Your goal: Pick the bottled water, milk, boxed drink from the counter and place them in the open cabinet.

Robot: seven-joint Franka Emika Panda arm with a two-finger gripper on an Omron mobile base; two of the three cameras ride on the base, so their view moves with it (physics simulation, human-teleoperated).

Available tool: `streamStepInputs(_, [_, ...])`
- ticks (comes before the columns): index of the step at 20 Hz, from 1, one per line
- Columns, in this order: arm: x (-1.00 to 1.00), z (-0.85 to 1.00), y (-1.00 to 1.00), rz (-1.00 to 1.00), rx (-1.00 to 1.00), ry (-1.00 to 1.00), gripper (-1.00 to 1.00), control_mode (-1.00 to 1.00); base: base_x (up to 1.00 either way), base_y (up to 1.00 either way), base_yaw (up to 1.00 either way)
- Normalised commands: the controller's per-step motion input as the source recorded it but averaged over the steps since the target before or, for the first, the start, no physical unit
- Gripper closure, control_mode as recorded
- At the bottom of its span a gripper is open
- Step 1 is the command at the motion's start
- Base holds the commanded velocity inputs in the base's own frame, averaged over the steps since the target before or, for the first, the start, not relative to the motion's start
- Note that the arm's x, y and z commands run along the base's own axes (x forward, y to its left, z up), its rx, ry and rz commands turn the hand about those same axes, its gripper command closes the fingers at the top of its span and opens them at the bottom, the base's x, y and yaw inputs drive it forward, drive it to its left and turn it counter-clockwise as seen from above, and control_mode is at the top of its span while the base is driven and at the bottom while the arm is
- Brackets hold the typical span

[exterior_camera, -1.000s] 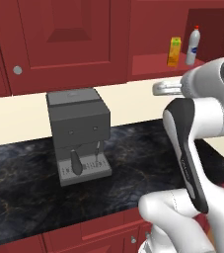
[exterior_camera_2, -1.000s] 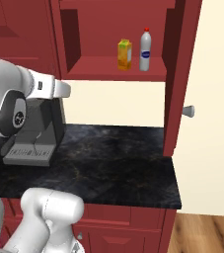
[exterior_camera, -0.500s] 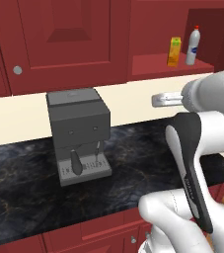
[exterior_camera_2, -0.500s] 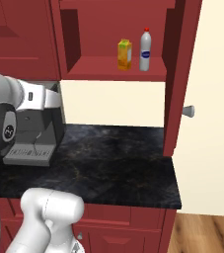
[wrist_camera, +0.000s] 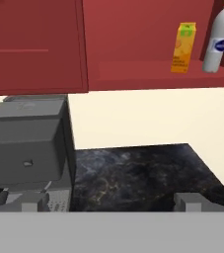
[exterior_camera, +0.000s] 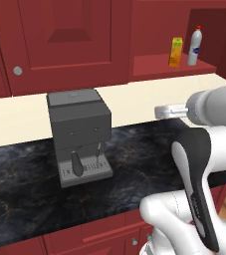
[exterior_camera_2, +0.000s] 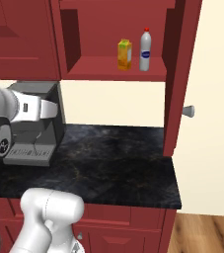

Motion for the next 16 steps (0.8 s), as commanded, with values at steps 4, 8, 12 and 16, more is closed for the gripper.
streamStepInputs(4, [-0.24, -0.12, 0.01, 0.0, 0.0, 0.0, -1.0, -1.0, 0.0, 0.0, 0.0])
streamStepInputs(8, [-0.23, -0.09, 0.0, 0.0, 0.0, 0.0, -1.0, -1.0, 0.0, 0.0, 0.0])
streamStepInputs(12, [-0.29, -0.02, 0.0, 0.0, 0.0, 0.0, -1.0, -1.0, 0.0, 0.0, 0.0])
streamStepInputs(16, [-0.23, 0.0, 0.0, 0.0, 0.0, 0.0, -1.0, -1.0, 0.0, 0.0, 0.0])
